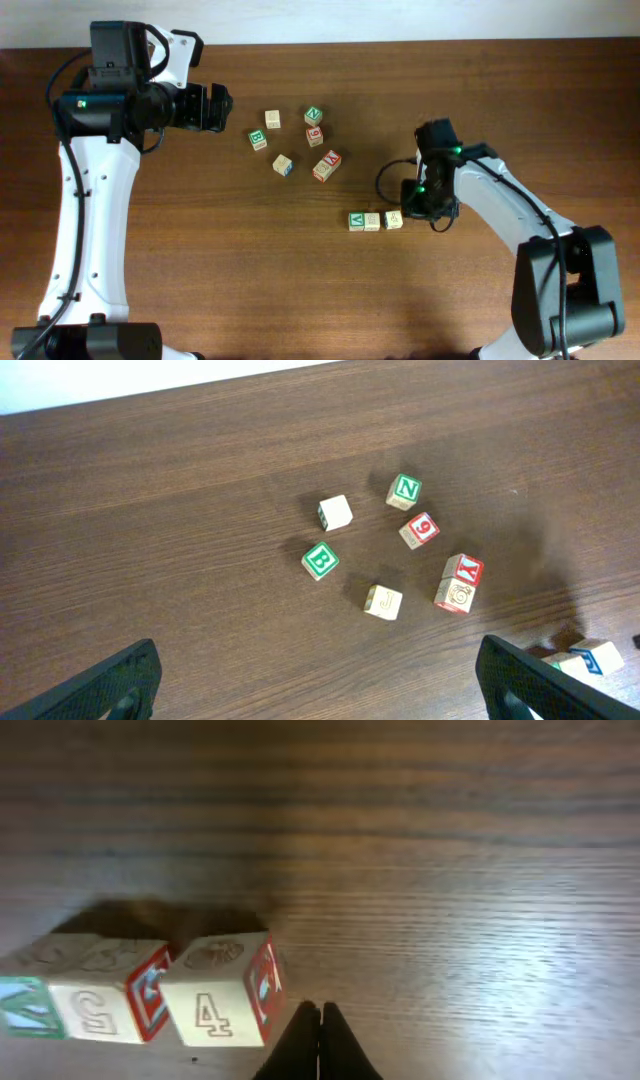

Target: Rotate 3 blocks

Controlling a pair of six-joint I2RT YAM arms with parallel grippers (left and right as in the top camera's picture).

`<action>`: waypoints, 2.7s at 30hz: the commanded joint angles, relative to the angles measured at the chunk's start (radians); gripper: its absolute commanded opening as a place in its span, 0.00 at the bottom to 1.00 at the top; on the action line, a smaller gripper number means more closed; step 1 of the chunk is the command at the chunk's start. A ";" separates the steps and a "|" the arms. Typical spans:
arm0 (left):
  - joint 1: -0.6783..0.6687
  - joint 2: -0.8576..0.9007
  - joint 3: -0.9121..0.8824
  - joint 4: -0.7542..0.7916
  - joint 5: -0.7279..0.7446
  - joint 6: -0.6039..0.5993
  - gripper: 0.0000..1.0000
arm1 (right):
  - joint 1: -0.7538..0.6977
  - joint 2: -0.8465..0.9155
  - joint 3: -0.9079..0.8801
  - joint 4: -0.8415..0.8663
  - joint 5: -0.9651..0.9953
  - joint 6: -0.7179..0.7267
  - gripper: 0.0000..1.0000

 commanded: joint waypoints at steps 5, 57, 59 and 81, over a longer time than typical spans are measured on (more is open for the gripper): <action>0.003 0.005 0.016 -0.001 0.009 0.001 0.99 | -0.006 -0.004 -0.076 0.081 -0.073 -0.016 0.04; 0.003 0.010 0.015 -0.025 0.016 -0.006 0.99 | 0.147 -0.004 -0.025 0.127 -0.173 -0.012 0.04; 0.003 0.022 0.015 -0.041 0.016 -0.075 0.99 | 0.132 -0.004 0.055 0.069 -0.173 -0.011 0.04; 0.003 0.106 0.015 -0.068 0.019 -0.142 0.99 | 0.233 0.123 0.109 0.150 -0.095 0.286 0.04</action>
